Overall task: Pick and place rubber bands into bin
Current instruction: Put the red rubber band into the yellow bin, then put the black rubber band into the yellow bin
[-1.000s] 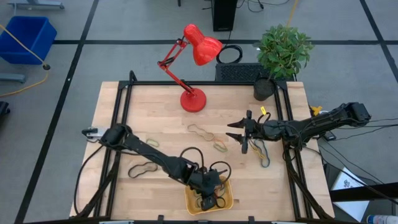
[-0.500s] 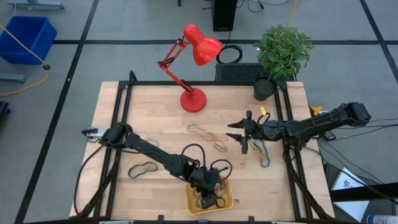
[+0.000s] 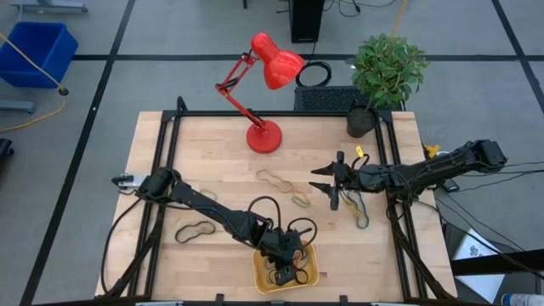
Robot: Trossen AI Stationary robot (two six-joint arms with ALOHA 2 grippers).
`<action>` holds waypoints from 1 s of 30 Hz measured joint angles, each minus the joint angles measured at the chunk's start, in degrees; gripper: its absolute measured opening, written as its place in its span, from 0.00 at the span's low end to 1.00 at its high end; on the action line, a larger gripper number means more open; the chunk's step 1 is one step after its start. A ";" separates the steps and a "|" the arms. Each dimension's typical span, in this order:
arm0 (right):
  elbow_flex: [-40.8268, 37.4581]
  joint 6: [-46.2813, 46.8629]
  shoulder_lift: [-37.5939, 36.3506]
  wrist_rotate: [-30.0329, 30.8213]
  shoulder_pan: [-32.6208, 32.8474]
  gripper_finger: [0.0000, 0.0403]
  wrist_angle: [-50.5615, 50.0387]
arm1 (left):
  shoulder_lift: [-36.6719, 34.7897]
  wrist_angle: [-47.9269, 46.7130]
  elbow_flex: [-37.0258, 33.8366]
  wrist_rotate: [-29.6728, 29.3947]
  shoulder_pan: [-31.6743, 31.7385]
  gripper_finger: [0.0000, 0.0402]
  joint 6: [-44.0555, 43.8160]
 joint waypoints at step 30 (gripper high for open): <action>-0.04 0.00 0.00 0.07 0.02 0.43 0.07 | -19.62 -56.73 0.04 -16.36 -1.09 0.45 0.15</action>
